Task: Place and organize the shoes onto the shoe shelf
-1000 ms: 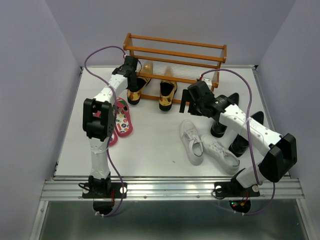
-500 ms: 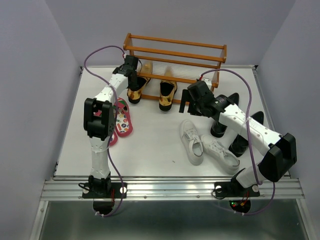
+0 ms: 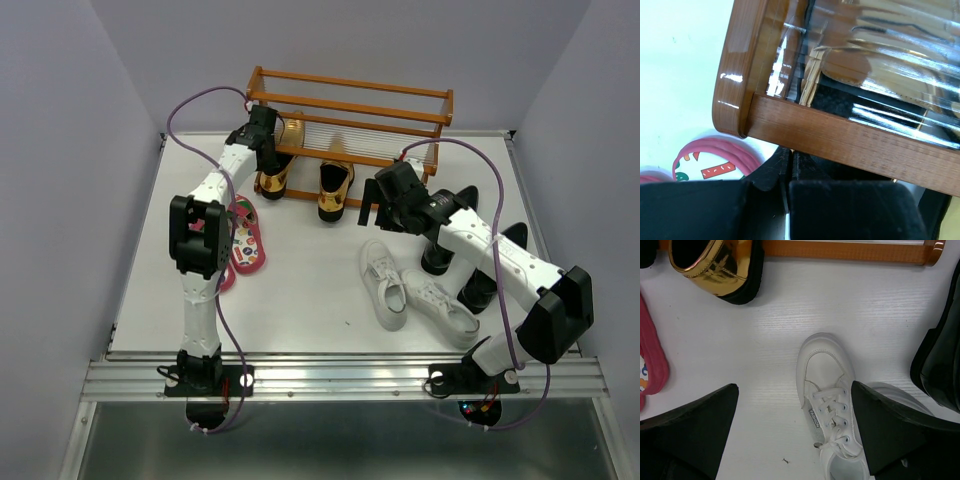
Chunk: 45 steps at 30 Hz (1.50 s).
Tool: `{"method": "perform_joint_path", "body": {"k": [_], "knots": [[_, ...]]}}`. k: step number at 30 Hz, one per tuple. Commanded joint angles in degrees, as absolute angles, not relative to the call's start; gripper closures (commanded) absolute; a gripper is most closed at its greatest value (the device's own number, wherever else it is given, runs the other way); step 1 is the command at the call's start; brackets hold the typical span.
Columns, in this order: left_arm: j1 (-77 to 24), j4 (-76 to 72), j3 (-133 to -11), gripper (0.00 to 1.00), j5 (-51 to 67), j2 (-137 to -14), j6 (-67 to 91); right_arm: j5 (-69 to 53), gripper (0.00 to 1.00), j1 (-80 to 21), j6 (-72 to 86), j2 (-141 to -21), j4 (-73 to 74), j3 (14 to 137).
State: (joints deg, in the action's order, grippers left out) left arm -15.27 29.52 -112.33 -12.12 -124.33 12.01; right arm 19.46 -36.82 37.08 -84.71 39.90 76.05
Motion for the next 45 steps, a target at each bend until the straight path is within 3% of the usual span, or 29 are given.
{"method": "perform_joint_path", "body": {"k": [1,11,16,18,20,21,25,26,45], "knots": [[-14.68,24.79,-116.55,1.00,-13.10,-122.43,13.10,19.42,0.00,-37.09,37.70,-82.62,39.81,77.34],[-14.41,25.22,-114.43,1.00,-13.18,-124.54,14.32,18.46,0.00,-37.09,37.79,-82.70,39.99,77.52],[-14.24,25.05,-112.42,0.83,-12.92,-123.93,14.94,18.37,0.00,-37.09,37.97,-82.35,40.25,77.52],[-14.33,24.70,-112.06,0.68,-12.31,-123.40,14.94,18.37,0.00,-37.09,38.06,-82.18,40.25,77.43],[-14.33,24.79,-111.80,0.66,-11.87,-122.70,15.03,18.37,0.00,-37.09,38.14,-82.00,40.25,77.34],[-14.33,24.79,-111.62,0.59,-11.78,-122.26,15.12,18.37,0.00,-37.09,38.14,-81.83,40.25,77.17],[-14.33,24.35,-110.48,0.58,-11.60,-119.98,15.47,18.72,0.00,-37.09,38.58,-81.04,40.25,76.47],[-14.33,24.26,-109.87,0.52,-11.60,-118.93,15.56,18.72,0.00,-37.09,38.67,-80.77,40.25,76.29],[-16.51,23.82,-96.07,0.52,-13.27,-101.96,14.42,18.28,0.00,-37.09,39.11,-79.89,39.38,74.88]]}}
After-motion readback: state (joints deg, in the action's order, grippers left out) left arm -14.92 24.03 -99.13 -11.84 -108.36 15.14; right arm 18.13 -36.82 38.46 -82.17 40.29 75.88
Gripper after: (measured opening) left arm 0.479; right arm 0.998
